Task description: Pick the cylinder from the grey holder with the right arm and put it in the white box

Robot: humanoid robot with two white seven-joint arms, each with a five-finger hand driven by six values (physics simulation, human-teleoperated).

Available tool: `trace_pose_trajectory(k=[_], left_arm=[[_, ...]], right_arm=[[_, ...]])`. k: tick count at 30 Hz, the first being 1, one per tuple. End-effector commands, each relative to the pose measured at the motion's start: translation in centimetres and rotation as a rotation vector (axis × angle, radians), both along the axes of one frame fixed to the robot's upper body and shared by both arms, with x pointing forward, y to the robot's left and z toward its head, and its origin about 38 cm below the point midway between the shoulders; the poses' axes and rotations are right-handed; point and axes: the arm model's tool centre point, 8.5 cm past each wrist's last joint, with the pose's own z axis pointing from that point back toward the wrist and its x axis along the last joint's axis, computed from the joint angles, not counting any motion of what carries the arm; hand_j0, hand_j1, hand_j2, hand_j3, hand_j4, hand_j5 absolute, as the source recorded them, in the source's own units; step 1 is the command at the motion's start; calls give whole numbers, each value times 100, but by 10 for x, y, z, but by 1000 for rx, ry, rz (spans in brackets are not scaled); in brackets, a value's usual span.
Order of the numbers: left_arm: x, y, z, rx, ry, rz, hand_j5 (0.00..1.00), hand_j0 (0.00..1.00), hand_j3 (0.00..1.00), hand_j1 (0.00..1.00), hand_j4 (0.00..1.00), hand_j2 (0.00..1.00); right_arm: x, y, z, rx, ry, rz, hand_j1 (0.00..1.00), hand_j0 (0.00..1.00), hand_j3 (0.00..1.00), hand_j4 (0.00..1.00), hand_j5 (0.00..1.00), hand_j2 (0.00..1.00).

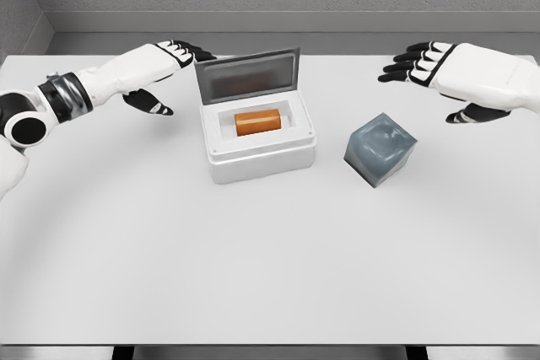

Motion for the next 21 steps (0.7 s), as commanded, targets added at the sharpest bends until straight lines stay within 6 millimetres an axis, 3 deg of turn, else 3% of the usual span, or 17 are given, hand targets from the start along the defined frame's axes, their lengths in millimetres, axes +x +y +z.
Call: trace_pose_trajectory(k=[1, 9, 21], left_arm=[[-1, -3, 3, -22, -5, -6, 100, 100, 100, 100, 100, 100], [-5, -4, 2, -21, -6, -16, 100, 100, 100, 100, 100, 100], [0, 15, 1, -28, 16, 29, 100, 100, 100, 100, 100, 100]], right_arm=[[0, 0, 1, 5, 1, -1, 100, 100, 100, 100, 100, 100], [0, 1, 1, 6, 1, 1, 100, 100, 100, 100, 100, 100], [-1, 1, 2, 5, -3, 3, 100, 100, 100, 100, 100, 100]])
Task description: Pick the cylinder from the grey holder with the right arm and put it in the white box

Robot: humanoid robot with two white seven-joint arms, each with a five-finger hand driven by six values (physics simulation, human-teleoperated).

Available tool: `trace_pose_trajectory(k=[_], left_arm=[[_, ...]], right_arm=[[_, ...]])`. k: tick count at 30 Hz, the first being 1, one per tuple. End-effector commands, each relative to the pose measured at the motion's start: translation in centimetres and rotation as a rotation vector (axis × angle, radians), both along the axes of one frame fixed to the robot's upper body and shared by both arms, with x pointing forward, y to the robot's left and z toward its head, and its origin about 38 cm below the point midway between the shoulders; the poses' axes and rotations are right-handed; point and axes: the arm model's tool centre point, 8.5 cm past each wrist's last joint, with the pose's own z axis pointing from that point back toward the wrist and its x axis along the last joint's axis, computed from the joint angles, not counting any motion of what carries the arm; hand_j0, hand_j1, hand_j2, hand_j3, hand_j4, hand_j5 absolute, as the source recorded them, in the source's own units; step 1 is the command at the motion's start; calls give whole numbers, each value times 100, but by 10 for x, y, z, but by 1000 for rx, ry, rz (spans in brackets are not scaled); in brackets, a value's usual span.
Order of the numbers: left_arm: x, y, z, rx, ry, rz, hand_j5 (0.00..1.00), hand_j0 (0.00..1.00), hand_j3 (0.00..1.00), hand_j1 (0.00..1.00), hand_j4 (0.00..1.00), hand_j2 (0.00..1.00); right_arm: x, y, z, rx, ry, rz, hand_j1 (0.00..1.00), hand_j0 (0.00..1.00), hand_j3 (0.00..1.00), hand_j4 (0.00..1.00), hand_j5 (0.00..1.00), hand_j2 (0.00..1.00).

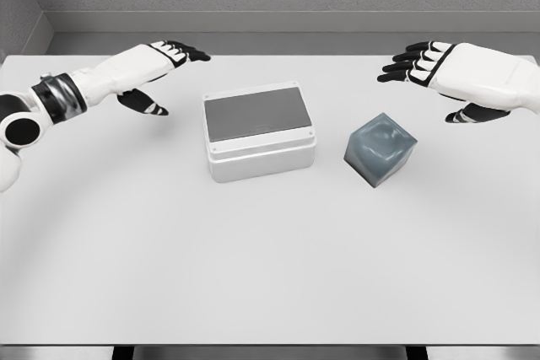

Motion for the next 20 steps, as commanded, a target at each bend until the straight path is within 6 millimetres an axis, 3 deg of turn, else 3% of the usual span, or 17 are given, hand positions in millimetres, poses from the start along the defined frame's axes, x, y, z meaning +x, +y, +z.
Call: trace_pose_trajectory(k=[1, 5, 9, 13, 20], left_arm=[[-2, 9, 6, -13, -3, 10, 100, 100, 100, 100, 100, 100], [-12, 36, 24, -15, -19, 24, 100, 100, 100, 100, 100, 100], [-36, 77, 25, 5, 9, 61, 100, 100, 100, 100, 100, 100], [-42, 98, 28, 4, 20, 97, 100, 100, 100, 100, 100, 100], [-46, 105, 21, 16, 41, 113, 100, 100, 100, 100, 100, 100]], right_arm=[[0, 0, 1, 6, 1, 0, 100, 100, 100, 100, 100, 100], [0, 0, 0, 4, 4, 0, 100, 100, 100, 100, 100, 100], [0, 1, 0, 5, 1, 2, 100, 100, 100, 100, 100, 100], [0, 1, 1, 6, 0, 1, 100, 100, 100, 100, 100, 100], [-1, 1, 0, 5, 1, 2, 100, 100, 100, 100, 100, 100]])
